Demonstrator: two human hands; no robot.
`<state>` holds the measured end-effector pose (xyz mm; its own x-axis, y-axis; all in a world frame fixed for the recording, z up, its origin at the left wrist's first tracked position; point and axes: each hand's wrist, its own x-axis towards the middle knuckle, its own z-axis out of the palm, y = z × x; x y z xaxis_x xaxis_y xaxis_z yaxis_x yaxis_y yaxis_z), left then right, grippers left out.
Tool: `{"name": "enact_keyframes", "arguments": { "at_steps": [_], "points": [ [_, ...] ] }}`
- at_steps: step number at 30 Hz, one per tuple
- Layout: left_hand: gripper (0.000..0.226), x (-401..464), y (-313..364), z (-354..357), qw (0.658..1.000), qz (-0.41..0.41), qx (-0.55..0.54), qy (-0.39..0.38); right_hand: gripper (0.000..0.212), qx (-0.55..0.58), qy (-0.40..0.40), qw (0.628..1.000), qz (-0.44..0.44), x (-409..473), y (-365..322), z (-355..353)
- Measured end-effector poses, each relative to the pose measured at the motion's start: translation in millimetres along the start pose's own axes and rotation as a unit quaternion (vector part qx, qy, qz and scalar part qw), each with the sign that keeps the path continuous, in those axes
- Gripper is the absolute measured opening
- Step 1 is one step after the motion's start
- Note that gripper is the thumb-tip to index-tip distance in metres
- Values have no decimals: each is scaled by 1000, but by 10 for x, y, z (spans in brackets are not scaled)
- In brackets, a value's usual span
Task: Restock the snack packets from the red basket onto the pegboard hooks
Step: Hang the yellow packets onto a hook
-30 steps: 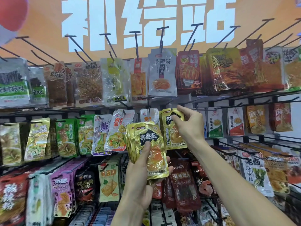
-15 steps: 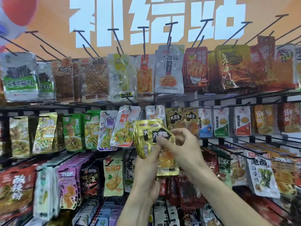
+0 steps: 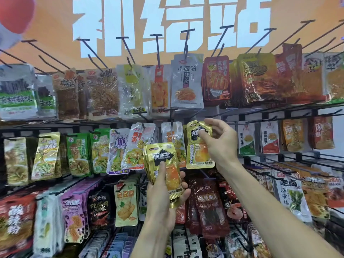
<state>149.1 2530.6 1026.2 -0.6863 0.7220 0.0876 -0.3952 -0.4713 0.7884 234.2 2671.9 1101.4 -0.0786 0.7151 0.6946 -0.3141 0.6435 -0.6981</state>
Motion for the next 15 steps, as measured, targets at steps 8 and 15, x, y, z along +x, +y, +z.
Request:
{"name": "enact_keyframes", "arguments": {
  "at_steps": [8, 15],
  "points": [
    [51, -87, 22, 13, 999, 15, 26, -25, 42, -8, -3, 1000, 12, 199, 146, 27],
    [50, -116, 65, 24, 999, 20, 24, -40, 47, -74, -3, 995, 66, 341, 253, 177]
  ]
}}
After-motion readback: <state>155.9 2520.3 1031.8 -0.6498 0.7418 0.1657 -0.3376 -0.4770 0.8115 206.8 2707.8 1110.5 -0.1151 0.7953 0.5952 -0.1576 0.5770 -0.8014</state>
